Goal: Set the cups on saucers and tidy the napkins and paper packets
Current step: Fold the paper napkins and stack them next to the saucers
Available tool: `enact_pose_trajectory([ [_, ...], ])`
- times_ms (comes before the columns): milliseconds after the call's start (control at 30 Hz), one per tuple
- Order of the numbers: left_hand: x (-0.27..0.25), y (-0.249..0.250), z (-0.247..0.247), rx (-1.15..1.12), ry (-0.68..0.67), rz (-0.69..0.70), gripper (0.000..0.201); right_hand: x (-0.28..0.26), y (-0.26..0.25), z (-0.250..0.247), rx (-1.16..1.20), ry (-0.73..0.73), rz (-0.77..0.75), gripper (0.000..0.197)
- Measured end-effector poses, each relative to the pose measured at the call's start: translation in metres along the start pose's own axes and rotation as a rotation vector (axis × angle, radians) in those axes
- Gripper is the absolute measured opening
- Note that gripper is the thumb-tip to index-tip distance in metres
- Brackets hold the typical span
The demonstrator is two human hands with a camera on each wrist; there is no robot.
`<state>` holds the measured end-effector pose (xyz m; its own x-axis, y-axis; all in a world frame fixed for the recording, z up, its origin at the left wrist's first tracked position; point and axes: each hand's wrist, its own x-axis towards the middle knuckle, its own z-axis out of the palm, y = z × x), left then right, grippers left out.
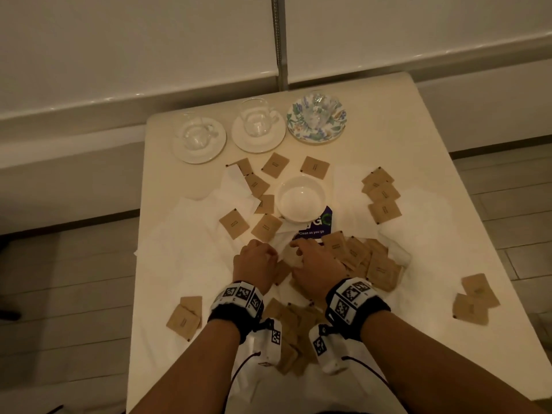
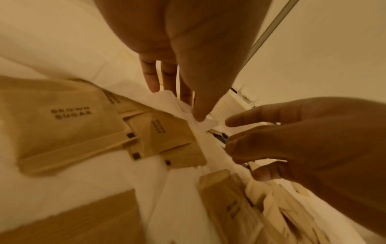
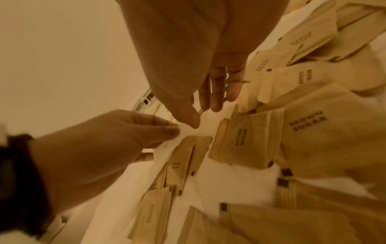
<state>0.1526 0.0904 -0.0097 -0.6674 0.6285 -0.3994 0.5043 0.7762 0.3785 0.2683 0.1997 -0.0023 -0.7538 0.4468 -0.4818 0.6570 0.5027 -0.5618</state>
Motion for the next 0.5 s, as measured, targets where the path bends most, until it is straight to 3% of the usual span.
enact_pose_trajectory([
  [100,0.0,-0.003,-0.006,-0.169,0.003,0.024,0.014,0.008,-0.01,0.004,-0.093,0.05,-0.099,0.061],
  [200,-0.003,-0.005,-0.014,-0.282,0.0,0.044,0.01,0.022,-0.017,0.008,-0.19,0.074,-0.114,0.049],
  [333,0.007,-0.015,-0.024,-0.237,-0.034,0.035,0.04,0.037,-0.019,0.007,-0.255,0.1,-0.081,0.024],
  [400,0.013,-0.02,-0.028,-0.204,-0.008,0.062,0.041,0.039,-0.017,0.008,-0.234,0.132,-0.108,0.022],
  [500,0.023,-0.011,-0.032,-0.151,0.071,0.209,0.031,0.037,-0.008,0.012,-0.206,0.171,-0.129,0.022],
])
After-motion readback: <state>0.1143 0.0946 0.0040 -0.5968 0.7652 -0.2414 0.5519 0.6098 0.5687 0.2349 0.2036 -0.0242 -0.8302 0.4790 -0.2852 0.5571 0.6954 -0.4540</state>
